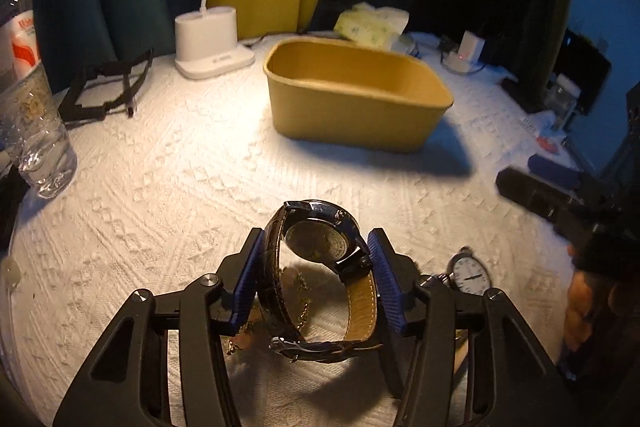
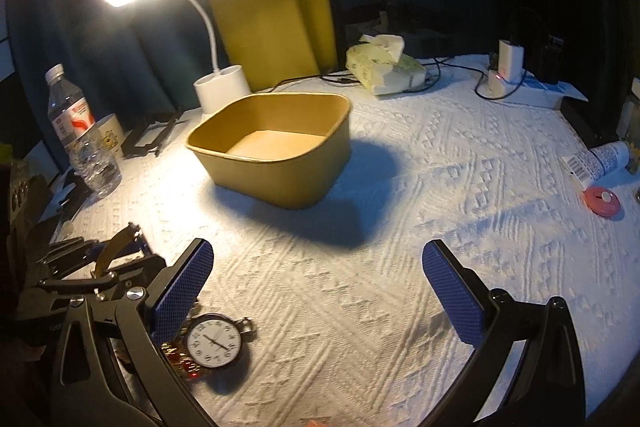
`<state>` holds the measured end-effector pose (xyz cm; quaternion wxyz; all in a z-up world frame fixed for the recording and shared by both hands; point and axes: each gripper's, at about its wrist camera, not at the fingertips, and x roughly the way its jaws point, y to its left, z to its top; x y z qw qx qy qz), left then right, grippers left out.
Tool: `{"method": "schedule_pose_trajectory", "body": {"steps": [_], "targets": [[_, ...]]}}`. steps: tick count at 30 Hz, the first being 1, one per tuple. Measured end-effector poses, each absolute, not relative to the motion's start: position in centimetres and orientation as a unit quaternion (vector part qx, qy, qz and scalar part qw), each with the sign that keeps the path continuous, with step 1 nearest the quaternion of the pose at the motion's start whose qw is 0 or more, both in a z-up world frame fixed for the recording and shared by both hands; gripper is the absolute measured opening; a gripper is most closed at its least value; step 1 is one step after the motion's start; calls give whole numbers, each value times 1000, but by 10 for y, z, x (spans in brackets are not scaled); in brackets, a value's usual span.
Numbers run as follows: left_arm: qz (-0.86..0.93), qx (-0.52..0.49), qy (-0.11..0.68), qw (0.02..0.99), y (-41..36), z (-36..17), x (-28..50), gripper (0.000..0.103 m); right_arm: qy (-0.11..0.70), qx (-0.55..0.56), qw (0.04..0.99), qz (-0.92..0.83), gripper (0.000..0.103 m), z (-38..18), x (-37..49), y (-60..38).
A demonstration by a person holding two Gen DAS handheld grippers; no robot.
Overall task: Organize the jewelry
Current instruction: 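Grasp the brown-strap wristwatch with the left gripper and lift it, then carry the brown watch into the tan box with left while right drops the black watch in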
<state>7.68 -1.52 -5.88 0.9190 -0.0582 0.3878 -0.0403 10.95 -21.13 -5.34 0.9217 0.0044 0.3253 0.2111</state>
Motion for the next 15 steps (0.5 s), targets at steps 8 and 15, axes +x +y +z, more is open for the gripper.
{"method": "schedule_pose_trajectory", "body": {"steps": [8,15], "targets": [[-27,-76,333,939,7,-31,55,55,320,-49,905,276,103,-53,81,-166],[-13,-96,313,945,33,-27,33,55,341,-87,882,312,92,-66,64,-131]]}}
